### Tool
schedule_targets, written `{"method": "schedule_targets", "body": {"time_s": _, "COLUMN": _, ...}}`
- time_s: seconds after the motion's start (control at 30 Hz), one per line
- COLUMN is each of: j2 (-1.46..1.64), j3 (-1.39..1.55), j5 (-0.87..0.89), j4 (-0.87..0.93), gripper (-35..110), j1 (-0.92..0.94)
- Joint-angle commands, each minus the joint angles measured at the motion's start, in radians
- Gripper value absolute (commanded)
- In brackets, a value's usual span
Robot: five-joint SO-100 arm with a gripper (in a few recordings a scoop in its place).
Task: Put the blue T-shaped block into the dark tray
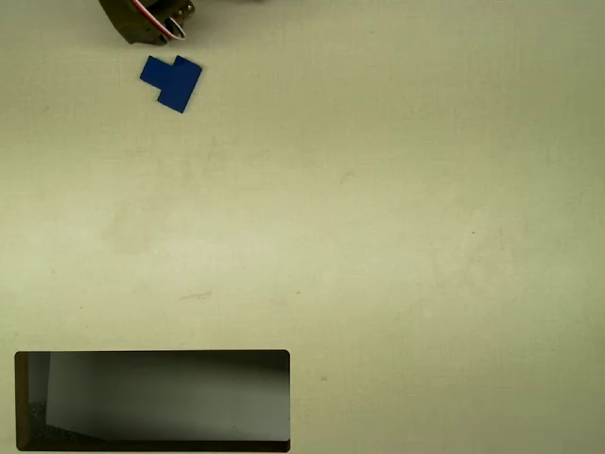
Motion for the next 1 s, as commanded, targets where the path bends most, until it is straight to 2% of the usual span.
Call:
{"method": "schedule_targets", "body": {"time_s": 0.0, "j2": 0.003, "j3": 0.006, "j5": -0.255, "j4": -0.017, "gripper": 0, "j1": -0.005}}
{"method": "schedule_targets", "body": {"time_s": 0.43, "j2": -0.094, "j3": -0.044, "j5": -0.058, "j4": -0.110, "gripper": 0, "j1": -0.152}}
{"method": "schedule_targets", "body": {"time_s": 0.67, "j2": -0.202, "j3": -0.167, "j5": 0.091, "j4": -0.115, "gripper": 0, "j1": -0.267}}
{"method": "schedule_targets", "body": {"time_s": 0.97, "j2": -0.403, "j3": -0.402, "j5": 0.201, "j4": -0.095, "gripper": 0, "j1": -0.348}}
